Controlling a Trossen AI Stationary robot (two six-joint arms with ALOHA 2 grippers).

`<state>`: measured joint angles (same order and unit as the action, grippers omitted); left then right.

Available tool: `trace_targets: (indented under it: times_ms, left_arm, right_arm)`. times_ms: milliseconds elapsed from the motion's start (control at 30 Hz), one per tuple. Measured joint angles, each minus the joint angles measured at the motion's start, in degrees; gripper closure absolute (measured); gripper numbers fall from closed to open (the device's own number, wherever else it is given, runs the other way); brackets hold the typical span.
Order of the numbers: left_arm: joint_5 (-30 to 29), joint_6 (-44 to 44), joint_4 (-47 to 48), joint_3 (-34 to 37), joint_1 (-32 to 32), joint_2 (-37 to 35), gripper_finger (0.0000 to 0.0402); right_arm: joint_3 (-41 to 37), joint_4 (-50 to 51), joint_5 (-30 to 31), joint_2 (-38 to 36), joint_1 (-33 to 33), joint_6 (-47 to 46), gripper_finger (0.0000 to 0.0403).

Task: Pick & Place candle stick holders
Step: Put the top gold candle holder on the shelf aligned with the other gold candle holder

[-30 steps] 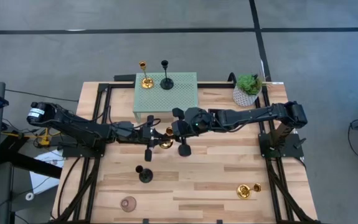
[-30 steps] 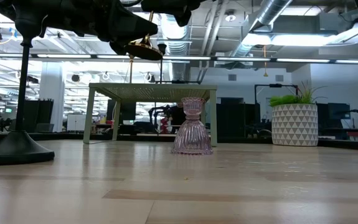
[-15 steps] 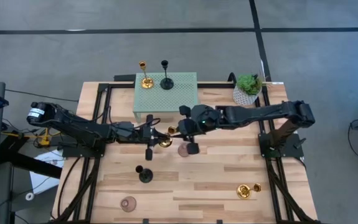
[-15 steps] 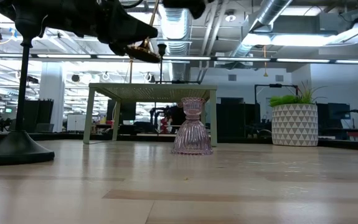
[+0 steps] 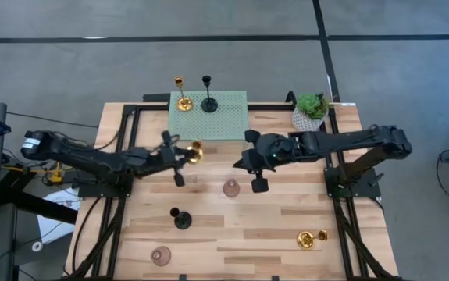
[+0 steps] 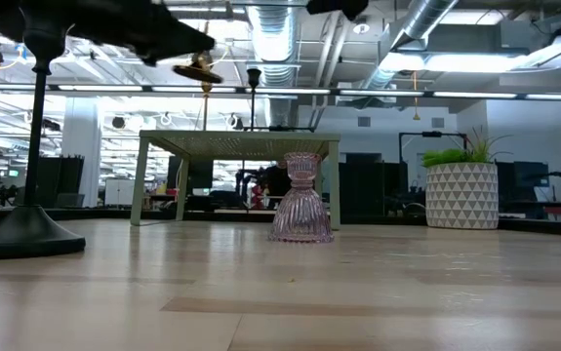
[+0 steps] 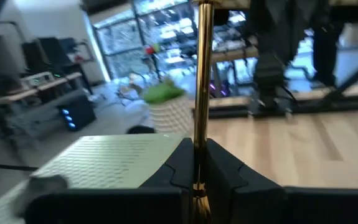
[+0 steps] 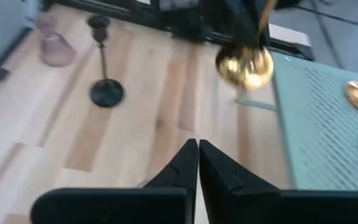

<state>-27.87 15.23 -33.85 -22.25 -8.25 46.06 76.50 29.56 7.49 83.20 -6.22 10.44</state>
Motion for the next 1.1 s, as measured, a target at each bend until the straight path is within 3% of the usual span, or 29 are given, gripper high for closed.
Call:
trace_targets:
  times_ms: [233, 400, 600, 833, 1100]
  left_arm:
    - [-2.1, 2.2, -0.4, 6.9, 5.0, -13.5, 0.0386]
    - [-2.1, 1.2, -1.0, 9.9, 11.1, -16.4, 0.0386]
    - [3.9, -2.6, -3.1, 10.9, 19.8, -14.9, 0.0386]
    - [11.1, -8.9, -5.4, 10.8, 29.4, -9.4, 0.0386]
    - [14.9, -12.2, -12.6, 10.8, 35.7, -1.0, 0.0386]
  right_arm:
    - [-6.2, -7.0, 4.1, -3.5, -1.2, -1.7, 0.0402]
    - [-11.6, -14.0, 4.7, -5.4, -1.5, -2.3, 0.0403]
    - [-16.7, -19.3, 10.3, -5.2, -2.9, -2.8, 0.0403]
    - [-21.5, -25.8, 10.6, -5.2, -4.1, -4.5, 0.0403]
    - [-23.0, -29.4, 14.2, -5.2, -6.7, -4.5, 0.0403]
